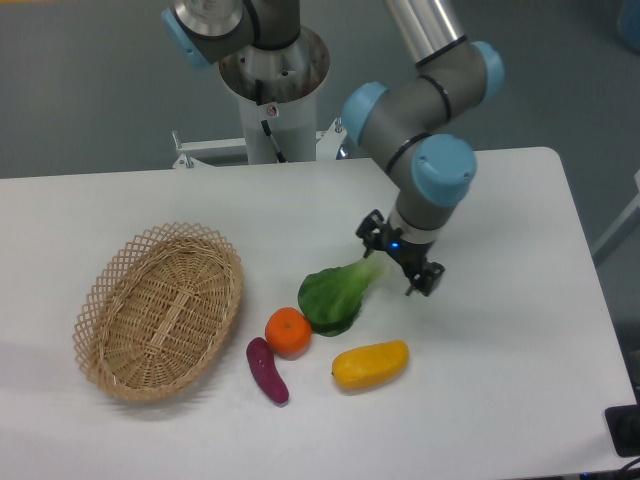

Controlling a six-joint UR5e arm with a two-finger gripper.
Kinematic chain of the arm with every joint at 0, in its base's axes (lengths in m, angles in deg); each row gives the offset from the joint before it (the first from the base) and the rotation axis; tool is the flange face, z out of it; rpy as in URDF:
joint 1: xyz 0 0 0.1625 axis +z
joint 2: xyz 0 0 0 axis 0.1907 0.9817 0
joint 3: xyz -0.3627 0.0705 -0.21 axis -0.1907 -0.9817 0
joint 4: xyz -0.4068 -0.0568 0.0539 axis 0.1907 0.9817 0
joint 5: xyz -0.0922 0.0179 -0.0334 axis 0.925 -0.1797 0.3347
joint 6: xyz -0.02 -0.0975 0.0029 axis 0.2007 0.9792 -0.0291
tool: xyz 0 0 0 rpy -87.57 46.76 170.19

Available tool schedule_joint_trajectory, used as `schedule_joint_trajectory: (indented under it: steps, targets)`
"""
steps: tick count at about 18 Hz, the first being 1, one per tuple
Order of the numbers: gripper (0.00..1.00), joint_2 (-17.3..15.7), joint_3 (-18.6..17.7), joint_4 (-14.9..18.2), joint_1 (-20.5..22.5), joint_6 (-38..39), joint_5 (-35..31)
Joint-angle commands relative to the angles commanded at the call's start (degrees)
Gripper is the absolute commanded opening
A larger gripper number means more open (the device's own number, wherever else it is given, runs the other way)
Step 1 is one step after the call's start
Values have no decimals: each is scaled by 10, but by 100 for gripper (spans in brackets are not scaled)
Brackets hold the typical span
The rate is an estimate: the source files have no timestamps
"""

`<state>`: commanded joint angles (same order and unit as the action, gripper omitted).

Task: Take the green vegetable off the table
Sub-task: 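Lower the gripper and close it on the bok choy stem, then lift the bok choy up off the table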

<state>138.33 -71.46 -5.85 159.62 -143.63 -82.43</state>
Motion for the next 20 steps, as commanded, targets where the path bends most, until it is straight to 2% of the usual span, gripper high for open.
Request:
schedule_joint_trajectory:
  steps: [4,6,10,16,20]
  targets:
    - [100,6,-25,-38,-1,0,-1]
    - [91,9,-27,-48,-1,-1,-1]
    - [73,11,-30,-49,-1,0,-2]
    - [38,12,-31,-49,-1,-1,-2]
    - [20,3,-19,-44,1,-2,-4]
